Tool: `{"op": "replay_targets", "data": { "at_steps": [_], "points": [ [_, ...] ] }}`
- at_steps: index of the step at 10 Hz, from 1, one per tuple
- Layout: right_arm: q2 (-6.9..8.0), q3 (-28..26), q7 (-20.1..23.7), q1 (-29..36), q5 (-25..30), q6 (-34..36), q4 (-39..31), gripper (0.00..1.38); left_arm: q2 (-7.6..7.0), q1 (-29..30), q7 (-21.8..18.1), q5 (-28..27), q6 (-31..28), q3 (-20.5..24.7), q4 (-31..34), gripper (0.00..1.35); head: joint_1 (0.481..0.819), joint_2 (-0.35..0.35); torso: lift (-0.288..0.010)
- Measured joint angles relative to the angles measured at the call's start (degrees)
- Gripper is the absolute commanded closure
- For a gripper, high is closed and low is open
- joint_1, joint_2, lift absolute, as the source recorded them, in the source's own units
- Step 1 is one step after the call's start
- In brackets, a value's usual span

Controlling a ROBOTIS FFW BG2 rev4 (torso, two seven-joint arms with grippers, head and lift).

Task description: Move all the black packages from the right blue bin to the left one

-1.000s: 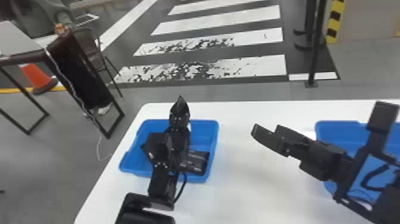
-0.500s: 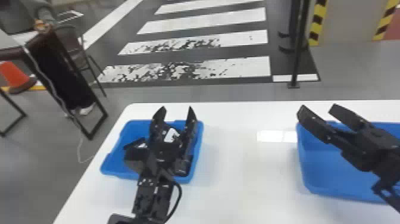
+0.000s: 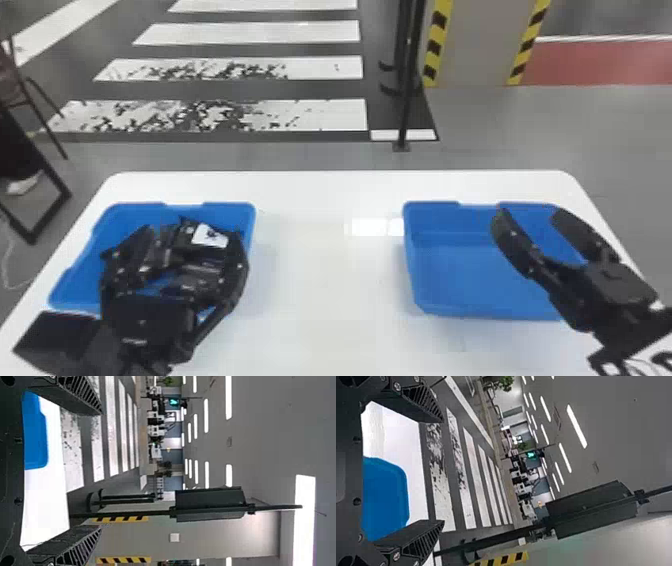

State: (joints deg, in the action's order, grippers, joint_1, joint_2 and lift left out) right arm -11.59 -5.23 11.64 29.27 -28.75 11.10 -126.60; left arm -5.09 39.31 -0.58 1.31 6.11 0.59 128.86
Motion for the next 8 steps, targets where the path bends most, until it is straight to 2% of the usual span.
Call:
{"op": "replay_targets", "data": {
  "at_steps": [1, 3, 4, 8],
  "points": [
    [0.91, -0.99, -0.78, 3.5, 2.27, -1.09, -1.83, 0.14, 0.81, 3.03, 0.66, -0.1, -3.38, 0.51, 3.92, 0.0, 0.695, 0.009, -0.132],
    [2.35, -2.94, -1.27, 8.66, 5.18, -1.87, -4.29, 0.14, 2.1, 6.3, 5.42, -0.83, -2.19, 1.88, 6.12, 0.0, 0.695, 0.019, -0.132],
    [2.63, -3.51, -1.27, 9.85, 5.54, -1.89, -4.68, 0.14, 2.24, 6.61, 6.57, -0.83, -1.15, 1.93, 5.67, 0.0, 0.695, 0.028, -0.132],
    [2.83, -3.52, -1.26, 11.3, 6.01, -0.21, -5.73, 0.14, 1.55, 5.64, 6.56, 1.32, 0.79, -0.08, 3.83, 0.0, 0.695, 0.012, -0.132]
  ]
}}
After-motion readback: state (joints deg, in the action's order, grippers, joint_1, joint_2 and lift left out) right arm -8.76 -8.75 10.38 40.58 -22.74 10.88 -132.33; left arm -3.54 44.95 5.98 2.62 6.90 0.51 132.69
